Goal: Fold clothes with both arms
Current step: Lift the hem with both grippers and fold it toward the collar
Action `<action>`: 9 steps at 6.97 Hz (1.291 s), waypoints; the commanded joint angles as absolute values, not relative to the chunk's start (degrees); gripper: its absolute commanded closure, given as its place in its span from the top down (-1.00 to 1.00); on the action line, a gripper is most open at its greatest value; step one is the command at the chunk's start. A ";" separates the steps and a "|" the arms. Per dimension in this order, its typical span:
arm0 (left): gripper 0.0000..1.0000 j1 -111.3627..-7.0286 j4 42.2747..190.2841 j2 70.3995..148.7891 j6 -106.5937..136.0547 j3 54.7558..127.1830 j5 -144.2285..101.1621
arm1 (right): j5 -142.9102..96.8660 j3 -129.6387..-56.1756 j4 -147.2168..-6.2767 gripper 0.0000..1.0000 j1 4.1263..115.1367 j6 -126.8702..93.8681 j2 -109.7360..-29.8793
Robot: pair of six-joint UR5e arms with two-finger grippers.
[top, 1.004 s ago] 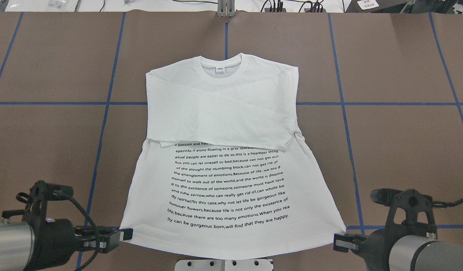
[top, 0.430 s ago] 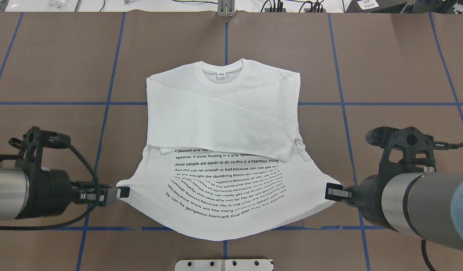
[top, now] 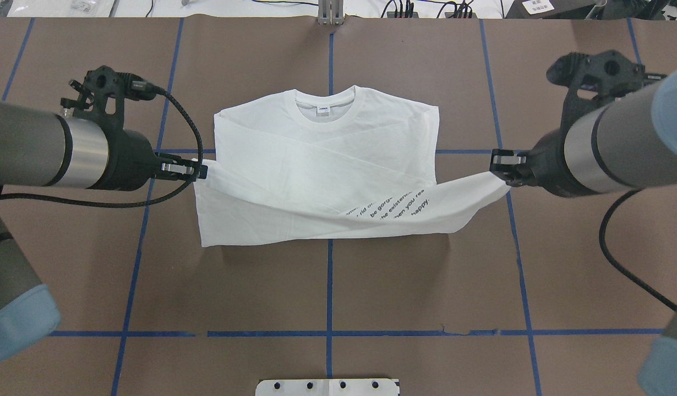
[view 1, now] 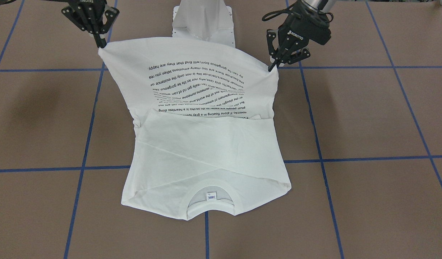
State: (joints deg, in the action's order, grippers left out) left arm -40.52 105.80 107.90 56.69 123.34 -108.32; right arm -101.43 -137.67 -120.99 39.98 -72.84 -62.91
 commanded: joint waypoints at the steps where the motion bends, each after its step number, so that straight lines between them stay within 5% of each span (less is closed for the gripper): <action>1: -1.00 -44.98 105.73 112.47 53.19 115.17 -108.28 | -103.01 -123.12 -109.32 -1.00 46.04 -70.05 -60.30; 9: -1.00 -47.64 123.81 128.23 49.23 74.57 -104.94 | -98.79 -84.33 -84.31 -1.00 47.81 -67.77 -49.76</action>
State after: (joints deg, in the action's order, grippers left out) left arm -47.80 120.75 127.24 50.34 79.26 -105.50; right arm -99.34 -89.77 -87.93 47.62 -68.55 -50.63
